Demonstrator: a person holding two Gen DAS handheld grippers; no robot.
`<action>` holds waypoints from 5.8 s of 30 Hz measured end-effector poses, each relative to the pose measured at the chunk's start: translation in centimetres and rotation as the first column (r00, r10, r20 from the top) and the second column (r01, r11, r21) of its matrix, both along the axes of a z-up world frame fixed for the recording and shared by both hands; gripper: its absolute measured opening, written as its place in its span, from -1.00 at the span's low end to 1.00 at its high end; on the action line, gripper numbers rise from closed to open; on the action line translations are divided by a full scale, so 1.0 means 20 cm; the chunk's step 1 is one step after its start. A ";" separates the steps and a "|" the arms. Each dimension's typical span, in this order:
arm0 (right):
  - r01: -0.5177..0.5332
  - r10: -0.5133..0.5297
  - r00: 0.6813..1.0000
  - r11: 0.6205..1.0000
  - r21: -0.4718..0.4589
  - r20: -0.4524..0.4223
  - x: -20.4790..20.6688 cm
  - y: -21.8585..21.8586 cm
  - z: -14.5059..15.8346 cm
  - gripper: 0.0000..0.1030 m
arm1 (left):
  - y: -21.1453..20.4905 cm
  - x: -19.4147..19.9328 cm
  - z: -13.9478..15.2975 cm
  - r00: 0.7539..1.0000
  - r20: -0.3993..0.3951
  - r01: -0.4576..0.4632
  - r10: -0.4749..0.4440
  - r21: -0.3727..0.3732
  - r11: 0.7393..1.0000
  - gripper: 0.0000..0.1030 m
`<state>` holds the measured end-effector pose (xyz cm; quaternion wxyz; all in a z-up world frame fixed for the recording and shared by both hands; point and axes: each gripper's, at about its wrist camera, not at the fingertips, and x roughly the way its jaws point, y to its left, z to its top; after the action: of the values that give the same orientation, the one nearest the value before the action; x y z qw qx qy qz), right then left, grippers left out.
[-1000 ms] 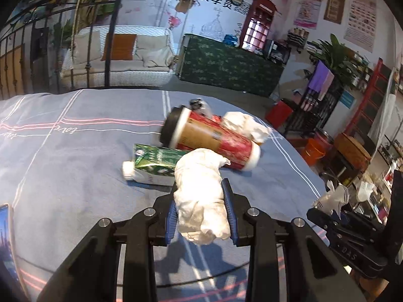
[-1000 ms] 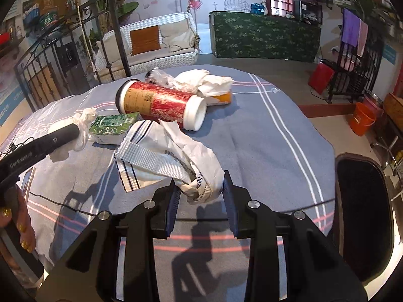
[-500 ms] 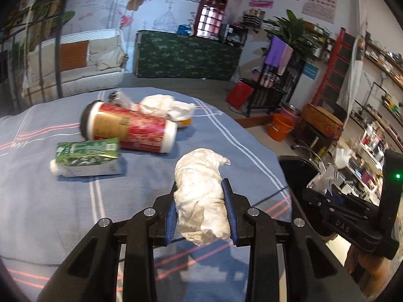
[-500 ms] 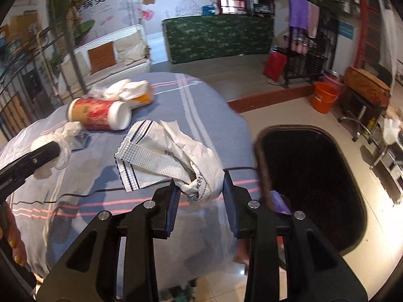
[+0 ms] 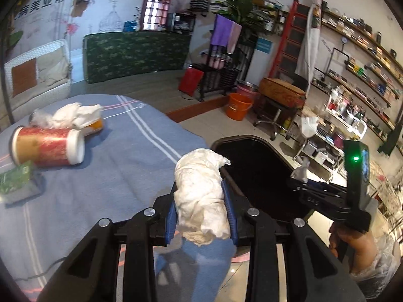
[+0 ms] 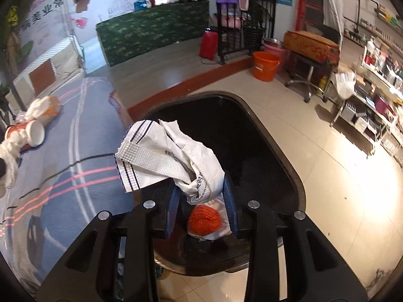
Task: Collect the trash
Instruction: 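Carry the tissue and striped paper to the black bin and release both, then move both tools back from the bin toward the trash on the bed, then grasp the green carton with the right gripper and lift it, then grasp the red paper cup with the left gripper and lift it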
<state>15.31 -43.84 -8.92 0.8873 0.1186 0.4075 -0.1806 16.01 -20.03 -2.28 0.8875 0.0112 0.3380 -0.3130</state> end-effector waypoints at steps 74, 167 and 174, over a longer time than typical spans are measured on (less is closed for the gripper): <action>0.172 -0.175 0.979 0.984 0.038 0.100 -0.26 -0.14 0.10 0.76 | -0.31 -0.11 -0.11 0.981 0.018 0.188 -0.192 0.126 0.974 0.90; -0.775 0.770 0.632 0.624 0.101 0.087 0.40 1.09 0.34 -0.05 | 0.49 0.98 -0.35 0.869 -0.147 0.297 -0.473 0.919 0.259 0.63; -0.739 0.728 0.673 0.660 0.133 0.128 0.39 1.01 0.32 -0.05 | 0.47 1.00 -0.41 0.856 -0.173 0.311 -0.486 0.925 0.218 0.58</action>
<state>23.19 -23.67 -2.43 0.8834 0.0266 0.4062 0.2322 35.97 -10.62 -10.56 0.6286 0.6256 0.3697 -0.2772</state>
